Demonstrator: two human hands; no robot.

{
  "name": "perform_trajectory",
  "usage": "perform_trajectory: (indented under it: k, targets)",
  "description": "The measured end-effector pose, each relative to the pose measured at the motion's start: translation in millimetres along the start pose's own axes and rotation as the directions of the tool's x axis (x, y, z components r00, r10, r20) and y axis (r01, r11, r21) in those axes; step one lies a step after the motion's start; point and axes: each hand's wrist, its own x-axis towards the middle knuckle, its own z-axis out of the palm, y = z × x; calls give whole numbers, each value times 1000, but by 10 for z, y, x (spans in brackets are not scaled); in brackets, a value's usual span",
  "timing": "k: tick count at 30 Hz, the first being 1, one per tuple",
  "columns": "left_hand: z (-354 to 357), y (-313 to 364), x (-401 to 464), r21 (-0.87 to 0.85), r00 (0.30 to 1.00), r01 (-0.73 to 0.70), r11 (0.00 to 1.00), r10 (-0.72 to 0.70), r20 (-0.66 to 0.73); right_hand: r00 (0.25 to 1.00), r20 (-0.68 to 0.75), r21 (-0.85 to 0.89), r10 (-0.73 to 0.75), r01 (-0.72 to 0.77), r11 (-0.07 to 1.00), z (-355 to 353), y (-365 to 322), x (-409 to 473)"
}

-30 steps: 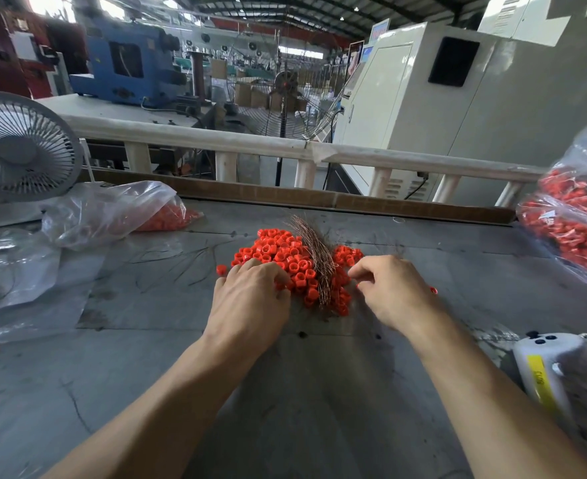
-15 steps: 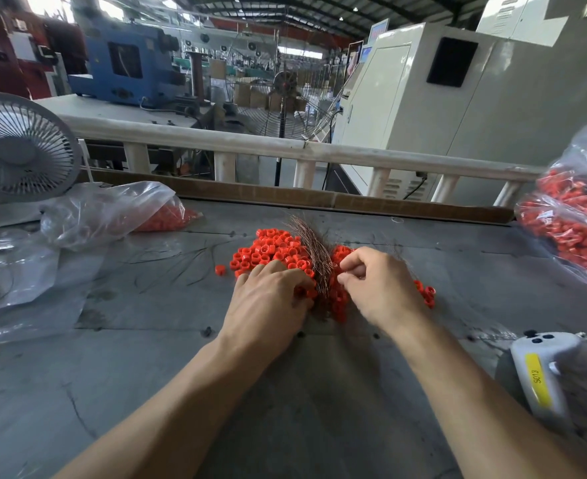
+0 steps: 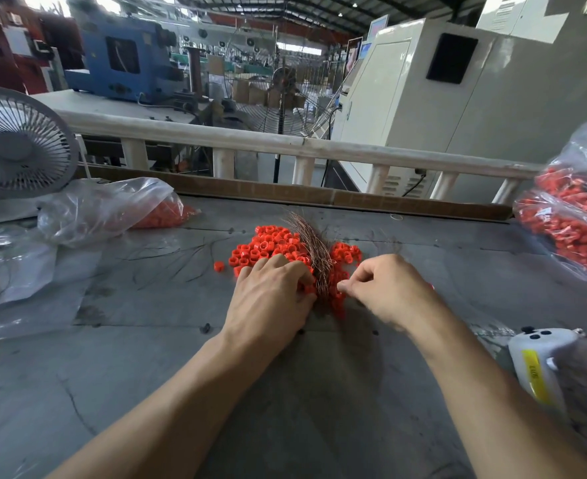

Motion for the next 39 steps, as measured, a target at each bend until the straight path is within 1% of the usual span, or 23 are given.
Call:
perform_trajectory:
  k: [6,9,16,20,23,27,32,35,39]
  targets:
    - [3,15,11,26,1000,-12,1000,11,25,999,-31,46,-28,30,999,141,-74,-5]
    - [2,22,4,23,1000,-9,1000,9,15,1000,-6,71,-9,9,997,197,-90,5]
    - [-44,49,-13,-75,999,32,997,-32,-4,998,-22,100,64,-62,993,260,-148,8]
    - [-69,38,-18,-147,996,82,986,-84,-9,993,-32,135,117,-112,985,247,-170,8]
    - [-92,22,-28,-164,993,114,980,-117,-8,994,-2,163,108,-106,981,235,-182,4]
    - [-124,35,-28,-166,991,132,977,-133,7,994,-22,133,107,-103,986,250,-197,4]
    - [-138,55,-36,-168,990,143,975,-141,25,987,38,149,155,-159,976,246,-238,17]
    - [-144,53,-33,-163,989,146,976,-144,24,982,48,181,180,-186,966,215,-215,34]
    - [-146,40,-35,-147,990,138,980,-138,10,983,71,241,166,-179,954,142,-132,26]
